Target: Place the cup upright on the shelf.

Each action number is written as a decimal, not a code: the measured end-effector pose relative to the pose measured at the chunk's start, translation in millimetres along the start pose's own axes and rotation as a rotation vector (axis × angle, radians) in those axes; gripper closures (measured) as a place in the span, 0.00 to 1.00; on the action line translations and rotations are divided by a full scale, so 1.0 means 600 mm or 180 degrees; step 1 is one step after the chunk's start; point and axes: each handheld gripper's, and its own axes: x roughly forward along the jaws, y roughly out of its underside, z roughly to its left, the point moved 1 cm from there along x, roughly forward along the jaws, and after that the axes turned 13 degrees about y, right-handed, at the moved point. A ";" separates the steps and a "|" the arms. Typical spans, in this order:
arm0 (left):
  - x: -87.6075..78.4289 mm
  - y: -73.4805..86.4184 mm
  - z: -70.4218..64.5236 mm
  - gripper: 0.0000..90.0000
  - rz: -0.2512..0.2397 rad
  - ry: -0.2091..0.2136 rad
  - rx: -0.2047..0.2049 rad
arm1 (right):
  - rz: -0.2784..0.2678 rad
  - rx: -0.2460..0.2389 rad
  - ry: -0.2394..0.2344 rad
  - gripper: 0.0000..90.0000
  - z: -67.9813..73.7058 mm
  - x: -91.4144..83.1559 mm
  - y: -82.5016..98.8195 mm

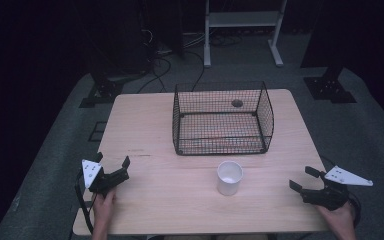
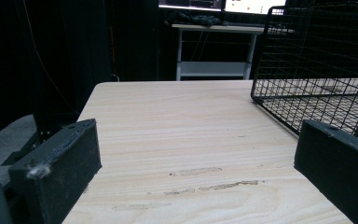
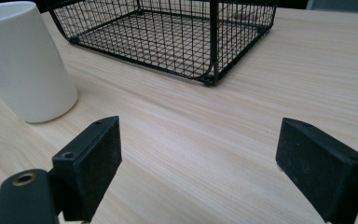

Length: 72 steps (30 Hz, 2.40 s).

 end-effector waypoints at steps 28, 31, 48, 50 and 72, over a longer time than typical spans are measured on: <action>0.000 0.000 -0.002 0.00 0.0008 0.0026 0.0052 | 0.0080 -0.0320 -0.0418 0.05 0.052 0.012 -0.045; -0.001 0.000 -0.002 0.00 0.0012 0.0028 0.0058 | 0.0076 -0.0369 -0.0454 0.05 0.059 0.014 -0.052; -0.001 0.000 -0.002 0.00 0.0004 0.0029 0.0050 | 0.0090 -0.0506 -0.0640 0.03 0.085 0.026 -0.072; -0.001 0.000 -0.002 0.00 0.0005 0.0033 0.0053 | 0.0109 -0.0554 -0.0683 0.03 0.092 0.031 -0.079; -0.001 0.000 -0.002 0.00 -0.0002 0.0033 0.0046 | 0.0135 -0.0746 -0.0923 0.03 0.131 0.044 -0.109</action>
